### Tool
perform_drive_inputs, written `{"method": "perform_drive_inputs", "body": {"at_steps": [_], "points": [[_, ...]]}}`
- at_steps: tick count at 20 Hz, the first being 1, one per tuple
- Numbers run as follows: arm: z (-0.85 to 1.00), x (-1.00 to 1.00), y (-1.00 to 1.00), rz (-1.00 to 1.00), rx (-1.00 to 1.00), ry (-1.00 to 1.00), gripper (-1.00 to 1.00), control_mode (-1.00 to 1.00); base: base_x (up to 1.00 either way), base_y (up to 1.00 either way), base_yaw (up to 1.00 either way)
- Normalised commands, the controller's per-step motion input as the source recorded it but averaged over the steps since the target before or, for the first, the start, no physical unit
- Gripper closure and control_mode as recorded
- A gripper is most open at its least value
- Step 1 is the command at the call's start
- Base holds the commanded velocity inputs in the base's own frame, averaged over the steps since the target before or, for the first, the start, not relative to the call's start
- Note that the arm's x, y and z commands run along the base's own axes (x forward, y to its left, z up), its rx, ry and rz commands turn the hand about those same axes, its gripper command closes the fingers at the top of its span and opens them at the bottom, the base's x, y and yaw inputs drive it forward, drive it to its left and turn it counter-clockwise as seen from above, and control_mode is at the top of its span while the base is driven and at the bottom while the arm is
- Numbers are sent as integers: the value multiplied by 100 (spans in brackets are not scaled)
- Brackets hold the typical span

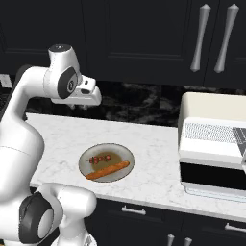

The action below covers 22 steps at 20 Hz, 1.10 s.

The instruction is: Pick up the kebab skewer and baguette bread, and place them inside the toaster oven. Close the toaster oven door and start by setting the timer.

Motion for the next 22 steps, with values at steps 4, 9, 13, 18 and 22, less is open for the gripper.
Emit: {"method": "perform_drive_inputs", "body": {"at_steps": [4, 9, 13, 18, 22], "points": [[0, 0, 0, 0, 0, 0, -100, 100, 0, 0, 0], [0, 0, 0, 0, 0, 0, -100, 100, 0, 0, 0], [0, 0, 0, 0, 0, 0, -100, 100, 0, -2, 0], [0, 0, 0, 0, 0, 0, -100, 100, 0, -59, 0], [0, 0, 0, 0, 0, 0, -100, 100, 0, -65, 0]]}}
